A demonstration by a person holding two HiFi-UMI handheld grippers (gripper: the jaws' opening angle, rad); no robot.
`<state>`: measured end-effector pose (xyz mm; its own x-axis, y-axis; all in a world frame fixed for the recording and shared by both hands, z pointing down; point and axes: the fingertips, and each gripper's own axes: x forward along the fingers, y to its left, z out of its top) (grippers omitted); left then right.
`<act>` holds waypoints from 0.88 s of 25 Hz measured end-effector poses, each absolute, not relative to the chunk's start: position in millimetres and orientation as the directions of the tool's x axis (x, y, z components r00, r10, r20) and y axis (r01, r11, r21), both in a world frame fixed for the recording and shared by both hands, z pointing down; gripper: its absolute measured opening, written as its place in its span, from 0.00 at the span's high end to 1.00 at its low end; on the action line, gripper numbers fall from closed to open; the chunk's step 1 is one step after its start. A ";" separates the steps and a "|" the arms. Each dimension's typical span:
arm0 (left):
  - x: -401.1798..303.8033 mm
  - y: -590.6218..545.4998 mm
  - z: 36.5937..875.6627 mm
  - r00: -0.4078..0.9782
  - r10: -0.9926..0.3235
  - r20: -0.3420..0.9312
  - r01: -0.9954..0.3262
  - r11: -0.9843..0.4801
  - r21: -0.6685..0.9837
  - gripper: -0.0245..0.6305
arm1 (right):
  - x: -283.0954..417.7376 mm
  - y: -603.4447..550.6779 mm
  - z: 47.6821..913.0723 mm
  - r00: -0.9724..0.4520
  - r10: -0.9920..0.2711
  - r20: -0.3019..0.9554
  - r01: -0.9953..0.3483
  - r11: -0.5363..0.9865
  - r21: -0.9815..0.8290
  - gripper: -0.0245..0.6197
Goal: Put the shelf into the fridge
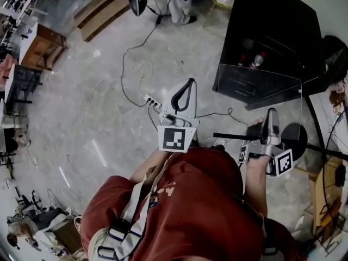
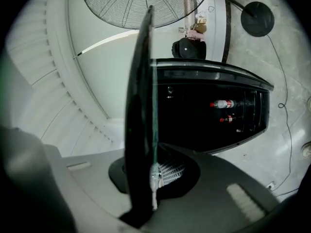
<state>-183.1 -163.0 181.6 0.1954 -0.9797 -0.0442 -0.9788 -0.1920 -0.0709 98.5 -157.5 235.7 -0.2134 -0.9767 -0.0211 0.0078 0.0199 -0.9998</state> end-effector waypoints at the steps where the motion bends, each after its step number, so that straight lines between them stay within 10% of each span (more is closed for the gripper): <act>1: -184.0 -163.4 177.7 0.190 -0.980 -0.055 -0.980 -0.186 -0.073 0.96 | 97.6 -158.3 232.2 -0.213 -0.977 -0.031 0.011 0.029 -1.000 0.95; 22: -185.5 -165.2 169.8 0.173 -0.983 -0.064 -0.983 -0.168 -0.074 0.96 | 92.2 -161.3 223.8 -0.217 -0.975 -0.053 0.013 0.051 -0.999 0.95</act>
<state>-185.5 -165.2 169.8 0.1730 -0.9829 -0.0636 -0.9830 -0.1682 -0.0739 92.2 -161.3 223.8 -0.2171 -0.9747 -0.0529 0.0125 0.0514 -0.9986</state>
